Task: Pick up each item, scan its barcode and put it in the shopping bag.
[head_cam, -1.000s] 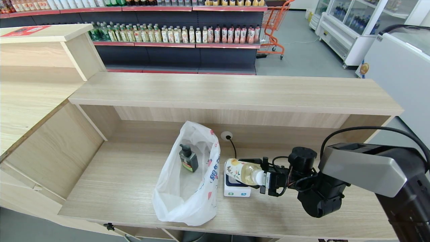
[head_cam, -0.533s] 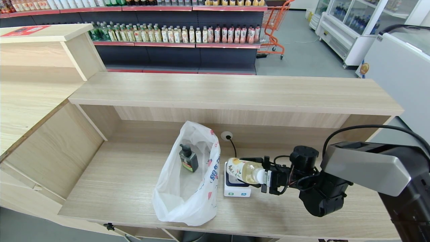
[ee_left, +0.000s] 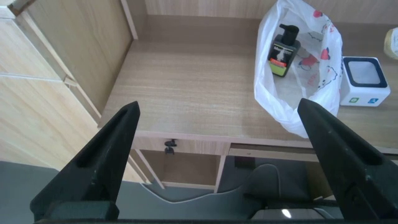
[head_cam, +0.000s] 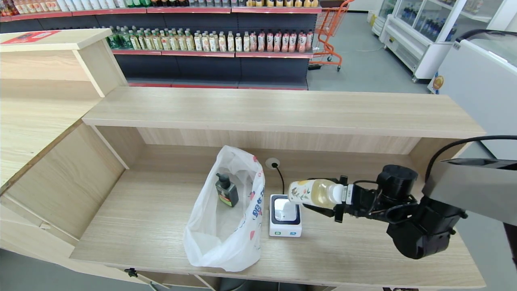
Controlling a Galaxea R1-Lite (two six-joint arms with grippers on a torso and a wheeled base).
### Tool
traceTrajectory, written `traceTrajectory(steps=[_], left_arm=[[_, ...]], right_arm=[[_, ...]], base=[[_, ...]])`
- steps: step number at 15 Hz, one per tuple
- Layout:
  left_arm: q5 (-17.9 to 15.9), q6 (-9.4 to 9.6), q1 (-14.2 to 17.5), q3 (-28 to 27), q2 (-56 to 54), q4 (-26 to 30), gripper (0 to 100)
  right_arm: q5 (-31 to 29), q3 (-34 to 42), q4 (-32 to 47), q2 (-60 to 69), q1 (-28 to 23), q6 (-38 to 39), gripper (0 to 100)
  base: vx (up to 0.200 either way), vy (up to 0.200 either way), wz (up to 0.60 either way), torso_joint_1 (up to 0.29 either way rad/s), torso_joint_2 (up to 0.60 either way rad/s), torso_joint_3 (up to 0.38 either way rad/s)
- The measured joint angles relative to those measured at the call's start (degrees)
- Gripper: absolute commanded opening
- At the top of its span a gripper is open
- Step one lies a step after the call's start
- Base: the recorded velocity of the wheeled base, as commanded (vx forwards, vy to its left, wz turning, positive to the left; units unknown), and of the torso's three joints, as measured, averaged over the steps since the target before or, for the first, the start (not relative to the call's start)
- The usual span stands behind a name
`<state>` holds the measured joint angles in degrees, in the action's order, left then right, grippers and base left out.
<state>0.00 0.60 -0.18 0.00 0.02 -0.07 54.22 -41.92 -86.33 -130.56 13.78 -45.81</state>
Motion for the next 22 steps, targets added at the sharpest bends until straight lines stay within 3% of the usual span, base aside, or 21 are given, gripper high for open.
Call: traceTrajectory(steps=[5, 8, 10, 14, 22], left_arm=[[0.0, 0.02, 0.0, 0.0, 0.0, 0.0, 100], [0.0, 0.02, 0.0, 0.0, 0.0, 0.0, 100], [0.0, 0.02, 0.0, 0.0, 0.0, 0.0, 100], [0.0, 0.02, 0.0, 0.0, 0.0, 0.0, 100], [0.0, 0.09, 0.0, 0.0, 0.0, 0.0, 100]], right_arm=[[-2.7, 7.7, 5.5, 14.6, -5.9, 19.6, 0], [-12.5, 11.6, 13.4, 25.5, -7.4, 37.5, 0], [-19.3, 12.9, 15.9, 30.7, -4.4, 47.5, 0], [-20.8, 14.2, 16.5, 34.1, 2.3, 54.2, 0], [-20.3, 13.9, 15.6, 29.1, 9.7, 53.8, 0]], base=[[0.000, 0.000, 0.00, 0.000, 0.00, 0.000], [0.000, 0.000, 0.00, 0.000, 0.00, 0.000], [0.000, 0.000, 0.00, 0.000, 0.00, 0.000], [0.000, 0.000, 0.00, 0.000, 0.00, 0.000], [0.000, 0.000, 0.00, 0.000, 0.00, 0.000]])
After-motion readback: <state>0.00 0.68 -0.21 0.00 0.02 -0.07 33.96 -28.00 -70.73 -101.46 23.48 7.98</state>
